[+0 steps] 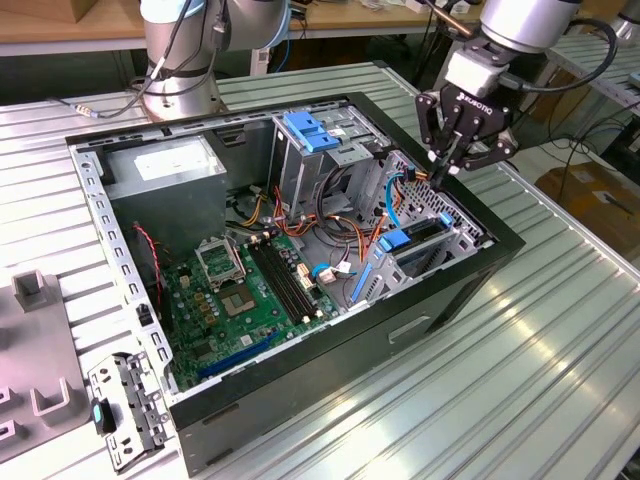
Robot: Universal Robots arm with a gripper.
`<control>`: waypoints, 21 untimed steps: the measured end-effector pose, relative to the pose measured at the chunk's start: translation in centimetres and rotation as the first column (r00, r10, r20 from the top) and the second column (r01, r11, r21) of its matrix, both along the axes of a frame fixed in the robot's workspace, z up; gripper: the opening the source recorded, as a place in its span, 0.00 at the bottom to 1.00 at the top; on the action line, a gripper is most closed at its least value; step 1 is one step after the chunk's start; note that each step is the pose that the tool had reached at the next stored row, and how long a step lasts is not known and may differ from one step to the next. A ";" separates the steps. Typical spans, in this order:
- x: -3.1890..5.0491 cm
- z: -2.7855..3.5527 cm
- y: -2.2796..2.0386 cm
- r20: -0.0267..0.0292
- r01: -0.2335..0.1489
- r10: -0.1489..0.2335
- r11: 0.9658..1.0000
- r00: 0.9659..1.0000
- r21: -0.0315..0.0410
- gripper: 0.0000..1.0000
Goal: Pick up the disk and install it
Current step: 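Insert the first disk wire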
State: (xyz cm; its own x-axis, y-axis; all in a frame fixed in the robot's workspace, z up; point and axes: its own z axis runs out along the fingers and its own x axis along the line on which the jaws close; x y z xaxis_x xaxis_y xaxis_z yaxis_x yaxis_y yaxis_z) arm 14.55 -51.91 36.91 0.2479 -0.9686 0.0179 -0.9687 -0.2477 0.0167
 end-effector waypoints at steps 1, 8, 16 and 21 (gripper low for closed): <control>-0.07 -0.02 0.00 0.000 0.009 -0.009 1.000 1.000 0.000 0.18; -1.54 -0.35 0.00 0.014 0.021 -0.021 1.000 1.000 0.000 0.18; -1.54 -0.90 -0.03 0.015 0.116 -0.116 0.993 0.993 -0.002 0.18; -1.67 -1.11 -0.65 0.017 0.123 -0.123 0.992 0.992 -0.002 0.18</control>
State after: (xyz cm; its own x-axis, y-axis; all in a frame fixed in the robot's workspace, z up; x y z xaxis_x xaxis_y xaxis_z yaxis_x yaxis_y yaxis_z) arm 12.87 -52.57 35.80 0.1268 -0.9916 0.0242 -0.9919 -0.1268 0.0011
